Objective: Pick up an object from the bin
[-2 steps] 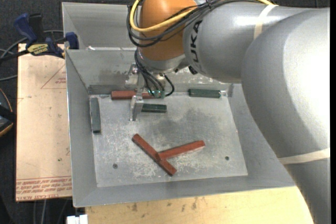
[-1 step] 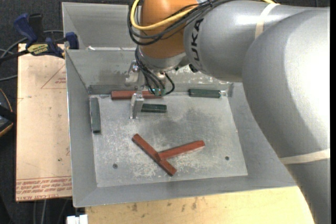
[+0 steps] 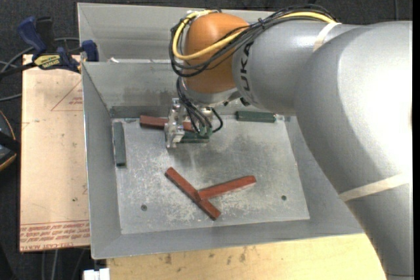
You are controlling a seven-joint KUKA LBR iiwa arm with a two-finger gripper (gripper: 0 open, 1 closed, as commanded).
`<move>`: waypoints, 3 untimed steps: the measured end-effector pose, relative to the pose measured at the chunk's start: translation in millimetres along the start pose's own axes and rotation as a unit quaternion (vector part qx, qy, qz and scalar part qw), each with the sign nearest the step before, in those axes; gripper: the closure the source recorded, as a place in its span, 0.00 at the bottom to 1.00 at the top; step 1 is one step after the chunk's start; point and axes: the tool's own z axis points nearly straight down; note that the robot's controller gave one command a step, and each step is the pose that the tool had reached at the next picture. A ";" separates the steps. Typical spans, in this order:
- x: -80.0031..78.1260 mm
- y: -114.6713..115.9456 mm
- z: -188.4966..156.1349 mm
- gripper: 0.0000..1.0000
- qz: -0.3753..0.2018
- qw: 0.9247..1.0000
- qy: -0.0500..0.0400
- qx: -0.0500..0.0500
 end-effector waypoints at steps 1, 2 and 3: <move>5.5 0.6 2.1 0.00 -0.002 1.000 0.014 0.002; 4.4 0.3 1.6 0.00 -0.001 1.000 0.012 0.002; -5.5 -55.8 2.8 1.00 -0.054 0.999 0.001 0.000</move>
Offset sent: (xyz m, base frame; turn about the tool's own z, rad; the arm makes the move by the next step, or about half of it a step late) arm 0.0000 0.0000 0.0000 0.0000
